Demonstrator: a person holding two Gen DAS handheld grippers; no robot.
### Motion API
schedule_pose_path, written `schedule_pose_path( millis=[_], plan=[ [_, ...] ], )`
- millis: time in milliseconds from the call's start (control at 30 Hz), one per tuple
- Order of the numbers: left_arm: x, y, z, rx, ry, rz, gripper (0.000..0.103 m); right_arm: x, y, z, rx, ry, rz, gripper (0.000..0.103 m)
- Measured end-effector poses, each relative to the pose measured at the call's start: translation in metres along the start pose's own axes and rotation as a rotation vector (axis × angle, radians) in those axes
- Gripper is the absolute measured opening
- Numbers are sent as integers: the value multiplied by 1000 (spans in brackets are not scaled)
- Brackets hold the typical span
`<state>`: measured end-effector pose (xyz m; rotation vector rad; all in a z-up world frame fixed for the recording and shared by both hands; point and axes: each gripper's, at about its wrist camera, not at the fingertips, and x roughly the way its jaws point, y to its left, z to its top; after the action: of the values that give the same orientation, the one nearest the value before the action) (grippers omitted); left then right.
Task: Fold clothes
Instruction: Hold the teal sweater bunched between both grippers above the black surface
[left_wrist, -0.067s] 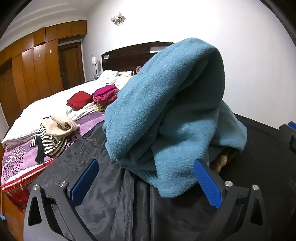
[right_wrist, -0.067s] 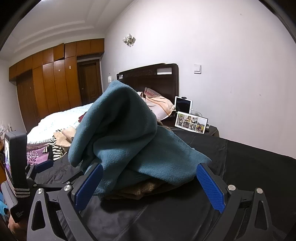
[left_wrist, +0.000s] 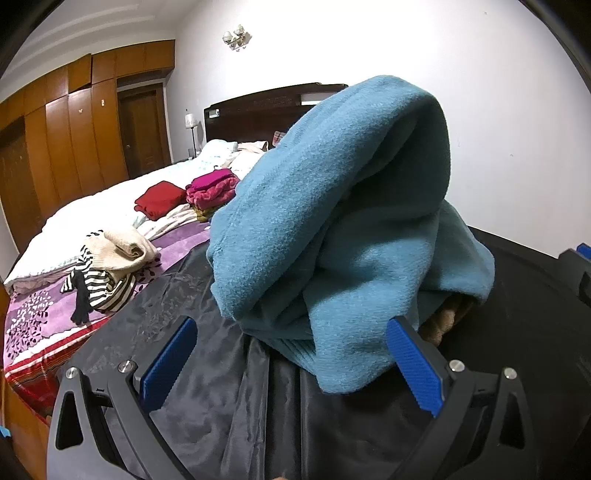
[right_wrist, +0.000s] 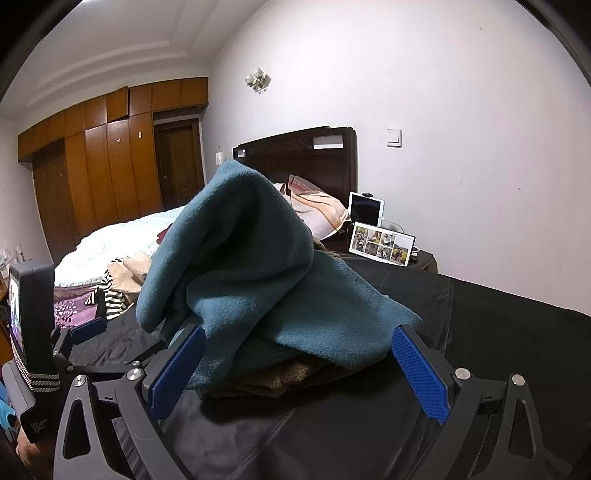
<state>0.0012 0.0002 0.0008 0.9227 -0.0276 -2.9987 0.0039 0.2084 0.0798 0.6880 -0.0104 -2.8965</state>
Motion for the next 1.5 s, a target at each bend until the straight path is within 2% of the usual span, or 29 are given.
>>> schedule_pose_path(
  millis=[700,1067,1367,1500],
  plan=[
    [-1,1,-1,28,14,11,102,4,-13,-11,29,0,15,102],
    [9,-1,-4,36,18,24,102,2,-22,-10,5,-51,-22,102],
    [15,-11,-7,47,27,36,102,16,-37,-22,62,-17,3,102],
    [17,-16,-9,51,34,32,102,17,-34,-25,38,-25,-20,102]
  ],
)
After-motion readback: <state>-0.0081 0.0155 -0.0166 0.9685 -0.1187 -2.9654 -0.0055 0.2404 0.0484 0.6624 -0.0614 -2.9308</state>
